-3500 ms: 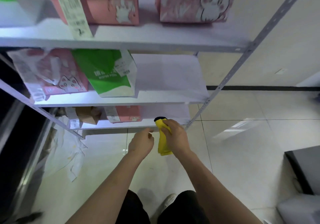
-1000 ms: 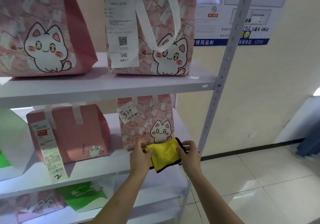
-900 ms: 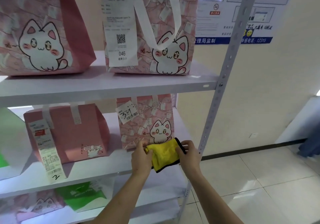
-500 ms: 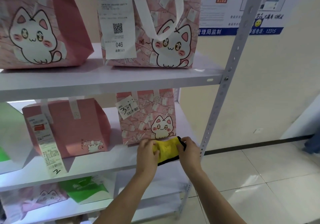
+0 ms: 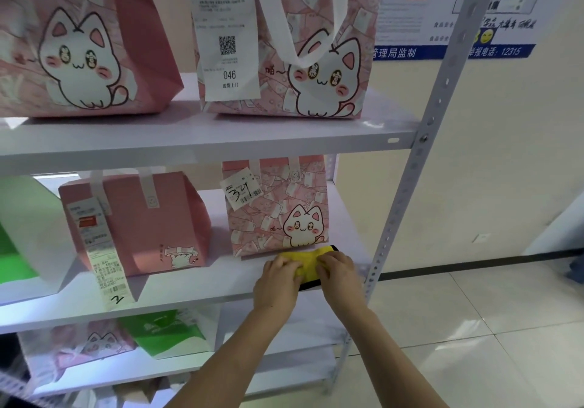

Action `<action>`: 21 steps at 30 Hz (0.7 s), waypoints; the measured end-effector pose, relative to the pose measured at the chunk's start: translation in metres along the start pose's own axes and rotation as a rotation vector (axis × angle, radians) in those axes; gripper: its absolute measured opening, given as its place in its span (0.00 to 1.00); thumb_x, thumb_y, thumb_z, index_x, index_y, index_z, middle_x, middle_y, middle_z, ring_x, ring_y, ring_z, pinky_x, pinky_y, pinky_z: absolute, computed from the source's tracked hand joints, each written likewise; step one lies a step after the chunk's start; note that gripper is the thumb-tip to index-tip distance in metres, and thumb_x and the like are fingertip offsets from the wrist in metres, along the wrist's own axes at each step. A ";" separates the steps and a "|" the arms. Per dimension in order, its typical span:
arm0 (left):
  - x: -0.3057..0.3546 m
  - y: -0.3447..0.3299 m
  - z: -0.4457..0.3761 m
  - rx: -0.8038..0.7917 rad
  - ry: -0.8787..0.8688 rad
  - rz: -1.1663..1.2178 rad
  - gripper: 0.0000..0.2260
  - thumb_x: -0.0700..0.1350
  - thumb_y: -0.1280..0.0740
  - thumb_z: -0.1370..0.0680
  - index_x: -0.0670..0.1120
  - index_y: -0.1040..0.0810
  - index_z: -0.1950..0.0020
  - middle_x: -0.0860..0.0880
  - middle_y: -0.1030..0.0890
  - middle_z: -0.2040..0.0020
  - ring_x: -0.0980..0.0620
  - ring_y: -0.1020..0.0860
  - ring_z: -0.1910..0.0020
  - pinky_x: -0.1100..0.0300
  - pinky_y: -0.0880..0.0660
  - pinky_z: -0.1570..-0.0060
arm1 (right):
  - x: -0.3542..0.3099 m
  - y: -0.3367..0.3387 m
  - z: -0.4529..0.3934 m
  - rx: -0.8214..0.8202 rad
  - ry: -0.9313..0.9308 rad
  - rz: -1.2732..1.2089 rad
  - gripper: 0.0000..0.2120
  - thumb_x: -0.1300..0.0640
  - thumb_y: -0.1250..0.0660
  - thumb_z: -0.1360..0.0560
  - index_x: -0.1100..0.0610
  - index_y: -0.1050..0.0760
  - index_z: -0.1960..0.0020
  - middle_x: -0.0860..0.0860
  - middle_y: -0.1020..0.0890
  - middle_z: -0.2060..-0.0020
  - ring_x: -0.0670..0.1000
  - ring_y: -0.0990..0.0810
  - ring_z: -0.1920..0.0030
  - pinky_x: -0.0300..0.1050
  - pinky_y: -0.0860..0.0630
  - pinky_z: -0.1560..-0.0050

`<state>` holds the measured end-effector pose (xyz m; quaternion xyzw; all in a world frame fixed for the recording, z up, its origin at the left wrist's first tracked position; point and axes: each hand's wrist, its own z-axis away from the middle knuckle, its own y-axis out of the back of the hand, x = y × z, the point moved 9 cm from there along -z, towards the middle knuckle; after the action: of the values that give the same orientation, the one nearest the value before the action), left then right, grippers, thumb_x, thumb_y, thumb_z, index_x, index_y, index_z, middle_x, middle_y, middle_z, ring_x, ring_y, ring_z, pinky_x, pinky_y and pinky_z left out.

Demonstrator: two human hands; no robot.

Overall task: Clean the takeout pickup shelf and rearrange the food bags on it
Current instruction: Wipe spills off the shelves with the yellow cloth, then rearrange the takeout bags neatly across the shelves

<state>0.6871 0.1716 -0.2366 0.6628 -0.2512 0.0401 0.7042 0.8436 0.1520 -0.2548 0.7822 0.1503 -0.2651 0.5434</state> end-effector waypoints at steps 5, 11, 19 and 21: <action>0.000 0.020 0.003 0.017 0.033 0.045 0.15 0.48 0.39 0.16 0.58 0.24 0.31 0.55 0.24 0.31 0.49 0.25 0.34 0.49 0.23 0.42 | -0.015 0.006 0.000 -0.001 -0.002 0.031 0.10 0.59 0.35 0.19 0.59 0.17 0.44 0.56 0.18 0.44 0.59 0.21 0.44 0.52 0.22 0.46; -0.034 0.062 0.031 0.059 0.086 0.071 0.13 0.48 0.42 0.17 0.56 0.23 0.36 0.53 0.19 0.40 0.47 0.21 0.42 0.51 0.25 0.47 | -0.066 0.011 0.022 0.107 0.022 -0.064 0.13 0.63 0.35 0.20 0.59 0.20 0.36 0.55 0.20 0.39 0.56 0.21 0.41 0.45 0.25 0.46; -0.117 0.145 0.102 0.159 0.067 0.076 0.17 0.51 0.42 0.16 0.57 0.26 0.28 0.53 0.22 0.32 0.49 0.21 0.38 0.55 0.26 0.44 | -0.177 -0.021 0.071 0.116 0.118 -0.112 0.13 0.62 0.34 0.20 0.57 0.21 0.36 0.53 0.20 0.40 0.57 0.23 0.39 0.52 0.24 0.39; -0.138 0.168 0.124 0.191 0.043 0.094 0.16 0.50 0.42 0.16 0.58 0.25 0.29 0.53 0.21 0.33 0.50 0.21 0.40 0.54 0.24 0.44 | -0.213 -0.027 0.085 0.121 0.166 -0.115 0.13 0.62 0.33 0.20 0.57 0.21 0.36 0.54 0.19 0.40 0.57 0.23 0.38 0.53 0.25 0.38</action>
<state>0.4639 0.1112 -0.1397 0.7133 -0.2618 0.1110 0.6406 0.6346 0.0940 -0.1751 0.8229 0.2228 -0.2388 0.4648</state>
